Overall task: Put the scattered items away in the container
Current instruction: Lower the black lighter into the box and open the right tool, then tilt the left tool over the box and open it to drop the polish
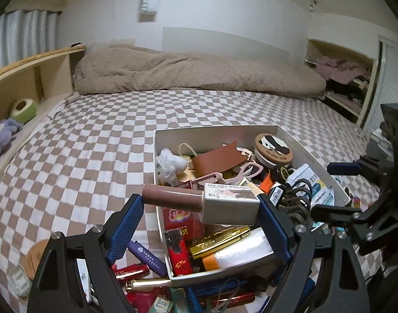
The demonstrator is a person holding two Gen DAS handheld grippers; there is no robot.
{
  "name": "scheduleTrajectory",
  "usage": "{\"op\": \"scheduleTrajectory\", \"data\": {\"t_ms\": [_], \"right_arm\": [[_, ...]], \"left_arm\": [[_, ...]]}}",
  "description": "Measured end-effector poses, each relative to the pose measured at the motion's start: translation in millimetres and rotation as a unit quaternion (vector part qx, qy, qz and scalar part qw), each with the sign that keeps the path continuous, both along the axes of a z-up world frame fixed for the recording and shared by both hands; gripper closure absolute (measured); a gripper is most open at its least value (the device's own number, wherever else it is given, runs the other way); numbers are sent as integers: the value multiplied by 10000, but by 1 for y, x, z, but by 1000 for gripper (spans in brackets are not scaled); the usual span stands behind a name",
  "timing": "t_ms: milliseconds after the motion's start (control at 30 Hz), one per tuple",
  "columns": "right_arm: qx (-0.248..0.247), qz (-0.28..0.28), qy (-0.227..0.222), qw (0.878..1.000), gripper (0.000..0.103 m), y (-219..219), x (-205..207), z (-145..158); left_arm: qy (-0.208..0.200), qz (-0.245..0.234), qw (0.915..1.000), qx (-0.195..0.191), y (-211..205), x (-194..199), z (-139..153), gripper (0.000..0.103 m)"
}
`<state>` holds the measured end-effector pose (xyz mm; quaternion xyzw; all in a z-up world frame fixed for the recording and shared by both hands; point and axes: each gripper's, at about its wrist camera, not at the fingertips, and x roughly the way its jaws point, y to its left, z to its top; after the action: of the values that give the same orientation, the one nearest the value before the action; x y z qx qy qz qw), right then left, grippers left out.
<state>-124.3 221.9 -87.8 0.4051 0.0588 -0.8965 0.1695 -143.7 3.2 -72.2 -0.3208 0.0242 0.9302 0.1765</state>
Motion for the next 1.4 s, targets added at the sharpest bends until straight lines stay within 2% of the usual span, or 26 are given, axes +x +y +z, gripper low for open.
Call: {"op": "scheduleTrajectory", "data": {"t_ms": [200,300,367,400,467,533,600,800,1100,1167,1333,1400], "right_arm": [[-246,-166,16,9996,2,15,6,1],[-388,-250,-8,9989,2,25,8,-1],[-456,-311,-15,9985,2,31,8,-2],[-487,-333,-23,9983,2,34,9,-3],[-537,-364,-45,9979,2,40,9,-5],[-531,-396,-59,9978,2,44,10,-6],[-533,-440,-66,9976,2,48,9,-8],[-643,-444,-61,9969,2,56,10,-9],[-650,-385,-118,9971,2,62,12,-15],[-673,-393,-135,9969,2,63,12,-17],[-737,-398,-166,9963,2,66,11,-19],[-736,-403,-163,9963,2,66,11,-19]], "left_arm": [[132,-556,9960,-694,9,-9,3,16],[178,-880,9893,-1149,14,-11,1,16],[258,-1086,9810,-1585,19,-12,-3,16],[297,-1207,9749,-1845,22,-12,-5,16],[386,-1494,9568,-2466,31,-11,-10,16],[482,-1792,9315,-3130,40,-10,-16,16],[476,-2015,9112,-3562,45,-9,-20,16],[281,-2710,8628,-4258,54,-6,-26,16],[-378,-3303,8002,-4992,53,-18,-38,16],[-423,-3394,7897,-5092,55,-19,-41,16],[-571,-3582,7761,-5157,62,-20,-43,16],[-530,-3568,7678,-5294,62,-22,-44,10]]}}
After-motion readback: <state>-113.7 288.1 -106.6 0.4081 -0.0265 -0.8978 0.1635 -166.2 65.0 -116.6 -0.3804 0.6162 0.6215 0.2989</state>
